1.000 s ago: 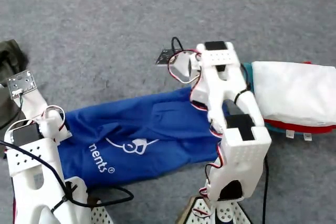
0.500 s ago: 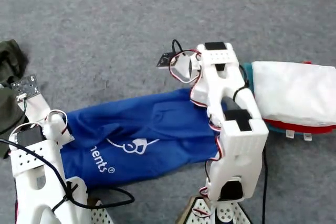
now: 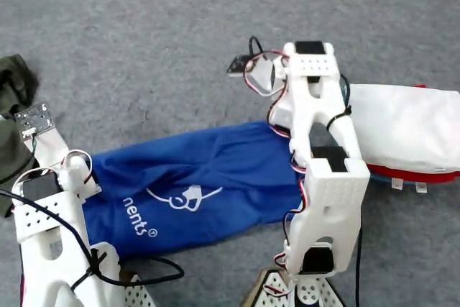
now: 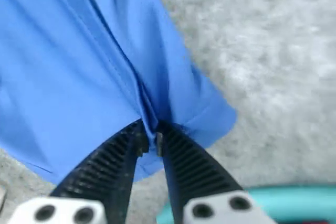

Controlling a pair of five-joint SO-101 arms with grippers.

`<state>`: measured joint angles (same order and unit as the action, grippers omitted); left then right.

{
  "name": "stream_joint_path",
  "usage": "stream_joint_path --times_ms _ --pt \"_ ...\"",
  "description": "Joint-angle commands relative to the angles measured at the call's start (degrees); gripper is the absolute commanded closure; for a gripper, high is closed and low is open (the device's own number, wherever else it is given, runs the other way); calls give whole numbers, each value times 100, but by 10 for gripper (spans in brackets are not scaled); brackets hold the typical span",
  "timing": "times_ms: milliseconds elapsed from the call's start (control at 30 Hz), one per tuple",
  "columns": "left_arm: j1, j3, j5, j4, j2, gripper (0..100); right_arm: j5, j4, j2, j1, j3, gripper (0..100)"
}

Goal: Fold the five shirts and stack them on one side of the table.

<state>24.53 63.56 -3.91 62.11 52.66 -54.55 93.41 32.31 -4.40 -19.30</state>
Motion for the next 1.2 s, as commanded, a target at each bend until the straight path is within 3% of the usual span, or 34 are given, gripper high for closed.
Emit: stream_joint_path --times_ms 0,200,667,900,1167 --pt "-9 -563 35 -18 92 982 237 527 -48 154 -998 981" --pt "-62 -1468 35 545 92 982 501 897 -312 198 -2176 981" --pt "-53 -3086 35 738 40 982 747 756 -3591 -40 -2026 980" --pt "-62 -4149 44 800 84 982 1714 -343 -5525 -84 -2026 983" --pt "-79 -6374 44 2092 31 982 1987 -1802 -6818 -48 -2018 994"
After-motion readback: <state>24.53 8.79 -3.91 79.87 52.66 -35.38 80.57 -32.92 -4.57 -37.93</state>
